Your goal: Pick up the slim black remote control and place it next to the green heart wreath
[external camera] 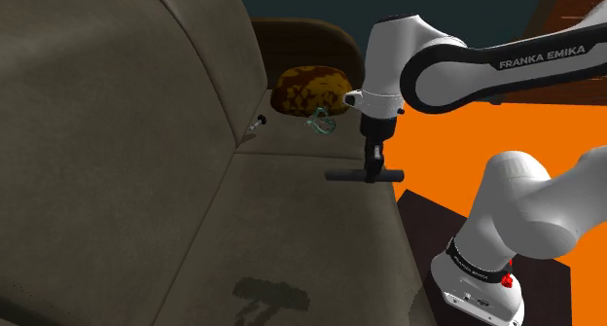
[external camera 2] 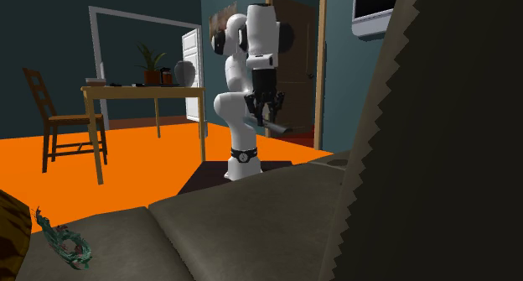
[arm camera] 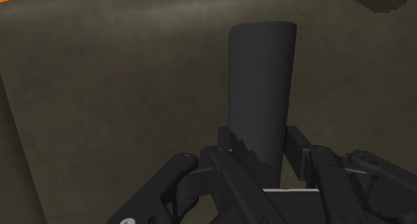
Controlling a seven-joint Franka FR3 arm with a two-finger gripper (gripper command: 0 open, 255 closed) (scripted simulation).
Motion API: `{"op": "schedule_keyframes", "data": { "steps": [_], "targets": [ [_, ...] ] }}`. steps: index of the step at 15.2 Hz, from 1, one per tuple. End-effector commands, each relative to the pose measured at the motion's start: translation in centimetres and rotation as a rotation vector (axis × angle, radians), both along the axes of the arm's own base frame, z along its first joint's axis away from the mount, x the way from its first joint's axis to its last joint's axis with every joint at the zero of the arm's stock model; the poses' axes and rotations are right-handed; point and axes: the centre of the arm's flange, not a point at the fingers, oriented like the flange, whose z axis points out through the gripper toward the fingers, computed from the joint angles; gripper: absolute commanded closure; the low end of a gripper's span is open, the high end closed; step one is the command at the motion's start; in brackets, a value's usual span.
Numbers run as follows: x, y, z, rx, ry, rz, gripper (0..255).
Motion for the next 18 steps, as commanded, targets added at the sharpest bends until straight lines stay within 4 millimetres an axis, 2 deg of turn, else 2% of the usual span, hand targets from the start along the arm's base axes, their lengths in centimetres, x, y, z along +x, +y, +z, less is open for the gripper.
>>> {"op": "schedule_keyframes", "data": {
  "steps": [1,17,18],
  "targets": [
    [2.4,-1.2,-0.1,-0.001,0.0,0.001,255],
    [20.5,-11.9,0.0,-0.001,0.0,0.001,255],
    [20.5,-11.9,-0.5,-0.001,0.0,0.001,255]
  ]
}}
